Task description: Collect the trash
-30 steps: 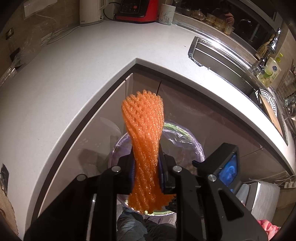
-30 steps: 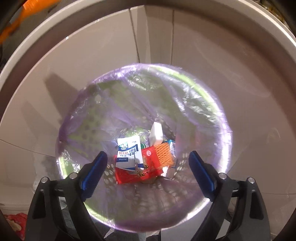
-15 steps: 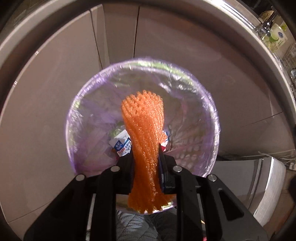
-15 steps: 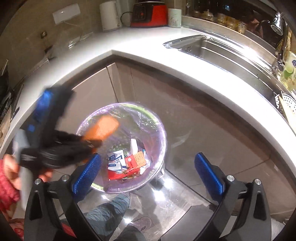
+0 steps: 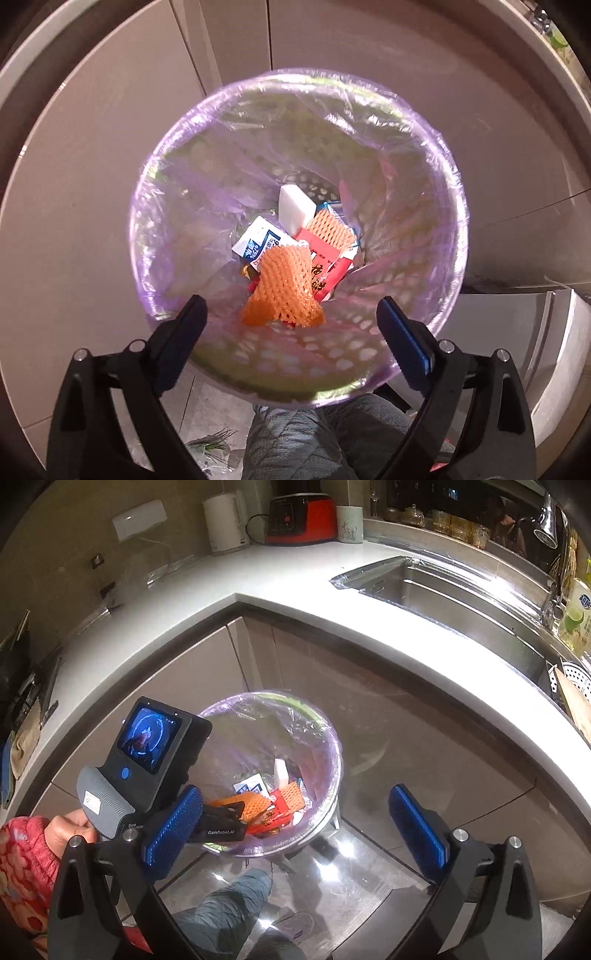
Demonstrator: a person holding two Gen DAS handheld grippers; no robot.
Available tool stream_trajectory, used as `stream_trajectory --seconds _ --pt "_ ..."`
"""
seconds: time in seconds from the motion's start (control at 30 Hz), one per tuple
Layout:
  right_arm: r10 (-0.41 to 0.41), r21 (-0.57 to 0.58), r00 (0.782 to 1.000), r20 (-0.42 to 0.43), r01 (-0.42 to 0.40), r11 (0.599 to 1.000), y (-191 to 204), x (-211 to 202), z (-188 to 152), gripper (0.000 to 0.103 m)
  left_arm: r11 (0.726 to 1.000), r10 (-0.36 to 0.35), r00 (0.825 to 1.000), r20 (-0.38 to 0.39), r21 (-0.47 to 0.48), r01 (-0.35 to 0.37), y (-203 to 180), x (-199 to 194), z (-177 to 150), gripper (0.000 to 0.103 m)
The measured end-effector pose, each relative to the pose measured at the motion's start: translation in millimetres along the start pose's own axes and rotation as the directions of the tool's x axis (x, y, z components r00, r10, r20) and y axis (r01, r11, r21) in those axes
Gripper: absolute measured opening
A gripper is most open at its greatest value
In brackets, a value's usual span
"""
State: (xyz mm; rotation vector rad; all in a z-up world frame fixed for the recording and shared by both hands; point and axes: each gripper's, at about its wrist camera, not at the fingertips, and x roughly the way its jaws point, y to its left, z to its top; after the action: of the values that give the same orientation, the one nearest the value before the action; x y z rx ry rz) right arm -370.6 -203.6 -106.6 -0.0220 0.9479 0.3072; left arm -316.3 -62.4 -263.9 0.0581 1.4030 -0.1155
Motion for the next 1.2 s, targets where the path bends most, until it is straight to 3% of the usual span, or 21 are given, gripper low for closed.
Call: stream_trajectory --seconds 0.13,0.27,0.43,0.53,0.7,0.77,0.87,1.03,1.2 --pt "0.016 0.009 0.996 0.085 -0.017 1.000 -1.7 -31.0 21.7 0.101 1.000 0.011 0.991 0.136 -0.029 -0.007 8.1 -65.7 6.7 0.089" --pt "0.039 0.013 0.981 0.189 -0.042 0.999 -0.6 -77.9 48.2 0.101 0.997 0.061 0.951 0.303 -0.060 -0.045 12.3 -145.1 9.4 0.091" --pt "0.094 -0.041 0.938 0.333 -0.086 0.995 13.1 -151.8 75.0 0.101 0.989 0.126 0.860 0.494 -0.134 -0.067 20.8 -253.0 2.4 0.095" --pt "0.148 -0.111 0.891 0.429 -0.111 0.988 26.1 -199.6 84.3 0.101 0.985 0.142 0.801 0.581 -0.166 -0.054 20.6 -313.6 -6.0 0.095" --pt "0.251 -0.223 0.798 0.549 -0.150 0.963 46.1 -268.3 88.2 0.101 0.981 0.182 0.669 0.720 -0.175 -0.079 6.3 -396.8 -35.5 0.095" --pt "0.259 -0.255 0.769 0.584 -0.129 0.958 53.3 -287.4 85.1 0.101 0.982 0.184 0.626 0.758 -0.176 -0.075 1.4 -423.7 -47.3 0.095" --pt "0.277 -0.290 0.736 0.617 -0.114 0.950 60.2 -309.6 78.5 0.101 0.976 0.213 0.576 0.789 -0.195 -0.094 -7.9 -452.3 -63.0 0.095" --pt "0.290 -0.324 0.711 0.641 -0.092 0.942 64.8 -332.0 63.4 0.101 0.967 0.254 0.536 0.805 -0.221 -0.126 -26.6 -477.2 -87.2 0.095" --pt "0.300 -0.318 0.700 0.649 -0.110 0.942 62.1 -342.6 51.2 0.101 0.966 0.259 0.542 0.799 -0.222 -0.134 -38.5 -484.5 -105.9 0.095"
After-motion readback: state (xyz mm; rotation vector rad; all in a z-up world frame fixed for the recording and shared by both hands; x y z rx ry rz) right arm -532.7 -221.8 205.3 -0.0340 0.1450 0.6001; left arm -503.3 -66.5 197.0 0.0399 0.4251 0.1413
